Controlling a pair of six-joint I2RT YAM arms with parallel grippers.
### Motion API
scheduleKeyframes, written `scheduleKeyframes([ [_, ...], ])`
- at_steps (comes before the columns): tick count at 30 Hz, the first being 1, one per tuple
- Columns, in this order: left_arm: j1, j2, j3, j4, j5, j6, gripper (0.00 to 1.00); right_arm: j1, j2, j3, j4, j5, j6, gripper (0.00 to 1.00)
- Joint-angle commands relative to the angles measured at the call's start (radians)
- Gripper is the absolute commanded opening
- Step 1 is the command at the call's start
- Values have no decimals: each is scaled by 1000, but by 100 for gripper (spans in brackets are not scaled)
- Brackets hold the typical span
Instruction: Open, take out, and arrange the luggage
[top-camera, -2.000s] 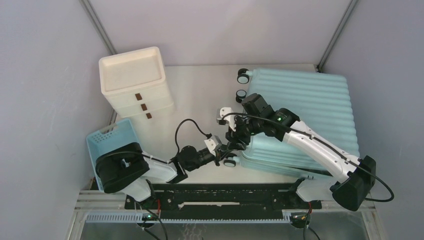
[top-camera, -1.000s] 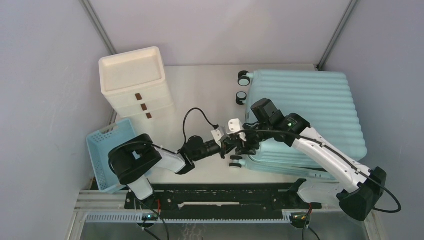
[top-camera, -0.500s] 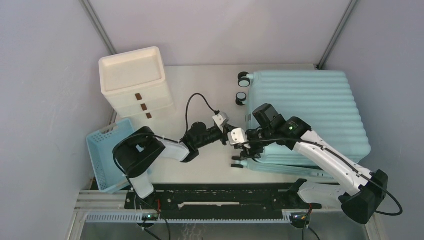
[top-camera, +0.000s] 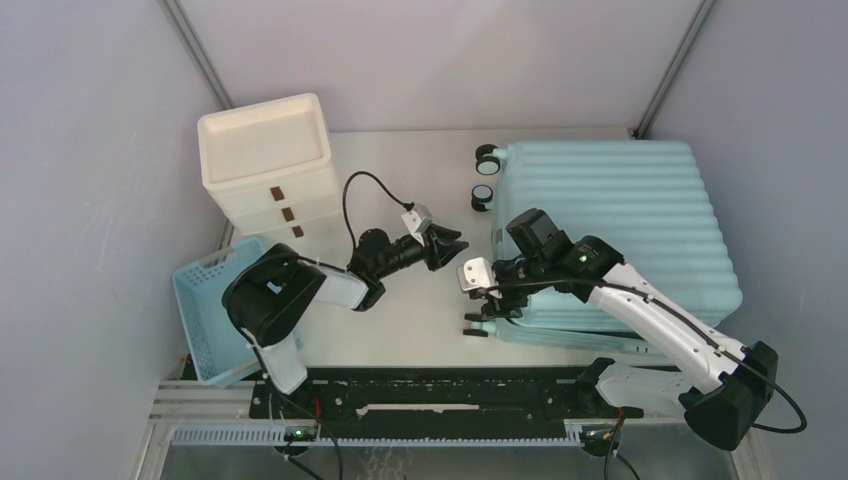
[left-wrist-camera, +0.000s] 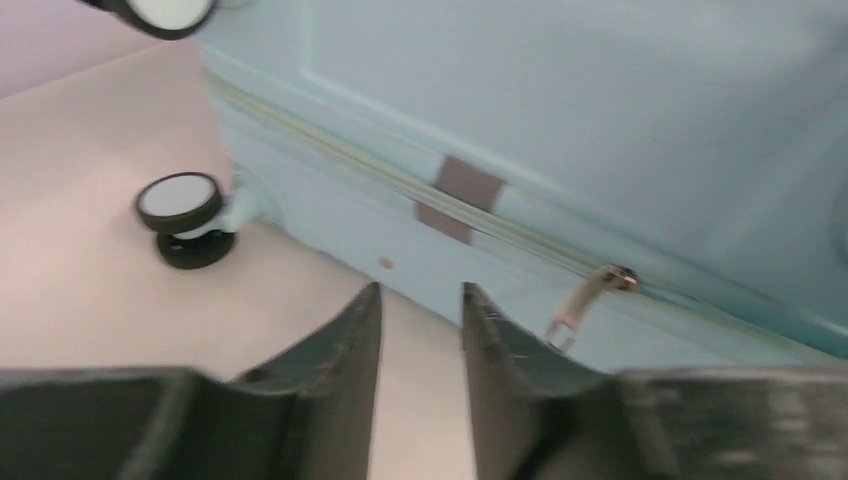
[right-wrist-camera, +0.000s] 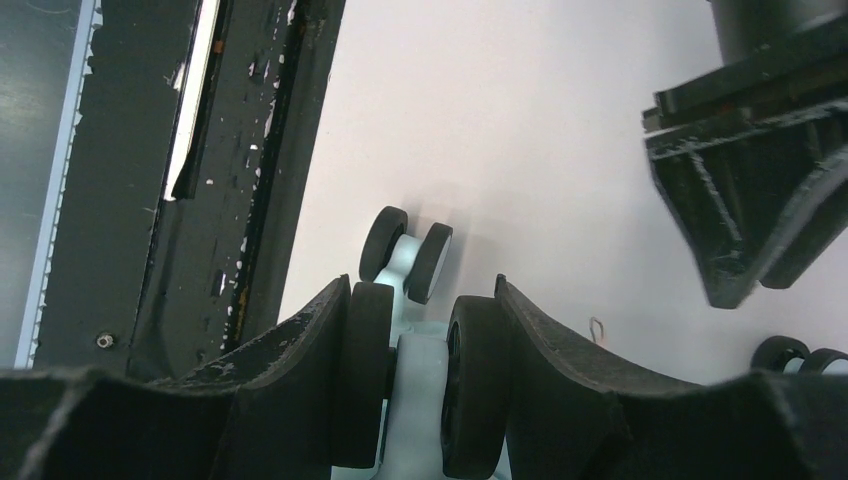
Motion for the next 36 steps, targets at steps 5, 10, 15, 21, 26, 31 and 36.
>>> scheduleKeyframes([
  [5,-40,-18,-124,210,147,123,67,-2,29,-5,-14,-132,-112,0],
  [10,-95,4,-148,214,131,248,70,-21,37,-5,-21,-145,-120,0],
  [15,-151,44,-118,200,7,352,70,-30,33,-4,-22,-141,-109,0],
  [21,-176,98,-47,195,-113,373,67,-33,34,-4,-11,-137,-104,0],
  [26,-184,121,-2,186,-114,372,61,-33,35,-4,-3,-133,-98,0],
  [31,-195,137,19,190,-47,338,54,-33,35,-4,3,-125,-97,0],
  [36,-212,157,44,194,5,318,46,-33,38,-4,14,-123,-84,0],
])
